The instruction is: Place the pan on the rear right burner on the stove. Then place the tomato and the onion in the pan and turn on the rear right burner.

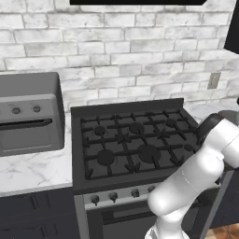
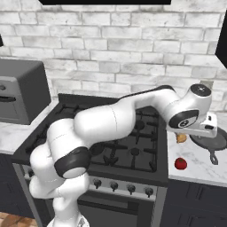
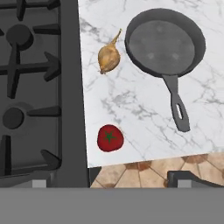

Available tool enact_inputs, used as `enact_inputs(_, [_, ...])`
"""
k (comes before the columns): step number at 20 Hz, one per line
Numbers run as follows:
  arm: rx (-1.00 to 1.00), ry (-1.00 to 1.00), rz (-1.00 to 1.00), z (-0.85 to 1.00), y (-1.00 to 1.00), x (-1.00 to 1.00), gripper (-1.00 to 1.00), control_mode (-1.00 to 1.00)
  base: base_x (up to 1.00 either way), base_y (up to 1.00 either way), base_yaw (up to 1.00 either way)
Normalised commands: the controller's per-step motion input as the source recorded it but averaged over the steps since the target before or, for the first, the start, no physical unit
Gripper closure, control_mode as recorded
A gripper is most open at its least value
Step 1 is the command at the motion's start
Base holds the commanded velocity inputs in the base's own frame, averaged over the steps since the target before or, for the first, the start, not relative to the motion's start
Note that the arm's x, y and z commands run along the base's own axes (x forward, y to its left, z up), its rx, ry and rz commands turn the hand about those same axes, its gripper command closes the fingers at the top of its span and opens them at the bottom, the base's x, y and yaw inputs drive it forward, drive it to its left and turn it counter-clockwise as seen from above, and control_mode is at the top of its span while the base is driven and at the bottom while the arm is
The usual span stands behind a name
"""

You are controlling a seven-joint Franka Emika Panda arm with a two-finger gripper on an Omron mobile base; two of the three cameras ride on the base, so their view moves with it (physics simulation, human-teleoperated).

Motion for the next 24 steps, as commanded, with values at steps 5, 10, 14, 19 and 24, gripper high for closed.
enact_inputs(5, [0.0, 0.0, 0.0, -0.14, -0.35, 0.0, -1.0, -1.0, 0.0, 0.0, 0.0])
enact_inputs(10, [-0.02, 0.0, 0.0, -0.15, -0.33, 0.0, -1.0, -1.0, 0.0, 0.0, 0.0])
enact_inputs(14, [-0.03, 0.0, 0.0, -0.1, -0.35, 0.0, -1.0, -1.0, 0.0, 0.0, 0.0])
enact_inputs(19, [0.0, 0.03, 0.0, -0.14, -0.24, 0.01, -1.0, -1.0, 0.0, 0.0, 0.0])
enact_inputs(24, [0.0, 0.05, 0.0, -0.25, -0.13, 0.0, -1.0, -1.0, 0.0, 0.0, 0.0])
